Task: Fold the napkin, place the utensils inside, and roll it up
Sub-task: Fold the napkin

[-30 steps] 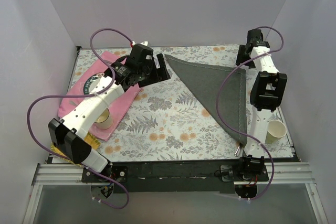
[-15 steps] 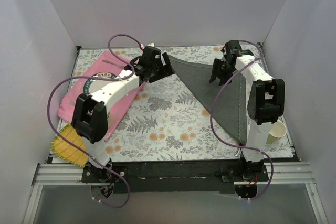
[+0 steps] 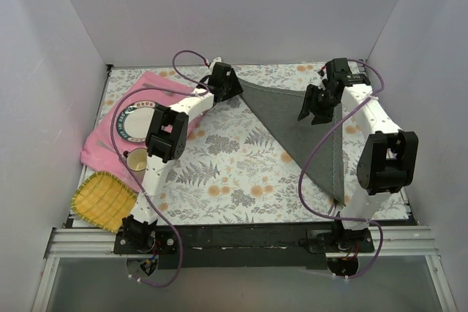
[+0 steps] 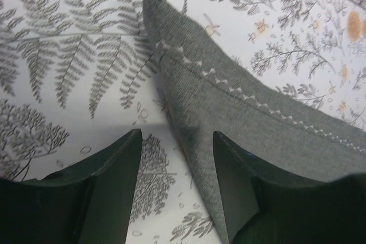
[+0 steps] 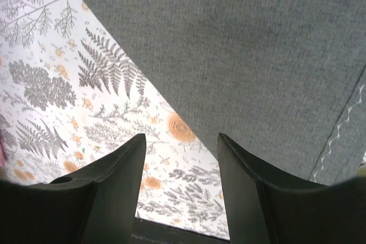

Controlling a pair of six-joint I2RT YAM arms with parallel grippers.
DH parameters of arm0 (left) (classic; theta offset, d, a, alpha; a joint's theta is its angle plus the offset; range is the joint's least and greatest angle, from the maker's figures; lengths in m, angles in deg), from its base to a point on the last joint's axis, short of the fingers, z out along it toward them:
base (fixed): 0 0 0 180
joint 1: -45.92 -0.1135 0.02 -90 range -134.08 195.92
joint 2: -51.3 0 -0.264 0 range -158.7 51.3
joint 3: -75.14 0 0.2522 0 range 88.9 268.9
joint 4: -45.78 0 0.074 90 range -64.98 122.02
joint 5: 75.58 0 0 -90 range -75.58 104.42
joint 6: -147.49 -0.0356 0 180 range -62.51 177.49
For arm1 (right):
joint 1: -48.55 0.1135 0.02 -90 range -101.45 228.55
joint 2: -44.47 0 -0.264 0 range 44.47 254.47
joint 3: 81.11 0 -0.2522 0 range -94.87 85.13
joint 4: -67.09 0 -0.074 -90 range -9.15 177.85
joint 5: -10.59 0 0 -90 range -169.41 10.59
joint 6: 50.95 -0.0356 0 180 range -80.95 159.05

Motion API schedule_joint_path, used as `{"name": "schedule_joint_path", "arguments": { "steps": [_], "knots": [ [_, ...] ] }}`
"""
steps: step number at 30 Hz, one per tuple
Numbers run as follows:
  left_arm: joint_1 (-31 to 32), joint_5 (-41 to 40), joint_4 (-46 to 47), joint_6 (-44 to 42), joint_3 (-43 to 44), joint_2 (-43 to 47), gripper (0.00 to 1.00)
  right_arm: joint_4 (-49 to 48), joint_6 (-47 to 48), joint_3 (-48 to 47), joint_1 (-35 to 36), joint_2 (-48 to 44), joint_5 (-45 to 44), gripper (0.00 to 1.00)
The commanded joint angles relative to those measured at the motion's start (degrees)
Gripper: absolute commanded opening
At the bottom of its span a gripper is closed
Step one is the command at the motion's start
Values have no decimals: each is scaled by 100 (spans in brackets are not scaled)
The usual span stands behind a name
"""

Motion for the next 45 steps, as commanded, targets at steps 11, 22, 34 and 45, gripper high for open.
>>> {"name": "schedule_joint_path", "arguments": {
  "steps": [11,22,34,45],
  "knots": [
    [-3,-513,810,436,784,-515,53,325,86,67,-48,-543,-134,61],
    [-38,-565,907,542,671,-568,53,299,24,401,-83,-772,-187,61],
    [-258,-697,1627,218,608,-779,16,826,59,945,-92,-789,-863,57],
    [-636,-935,1865,-363,486,-427,1,1213,305,1649,-215,-737,-1330,56]
  ]
}}
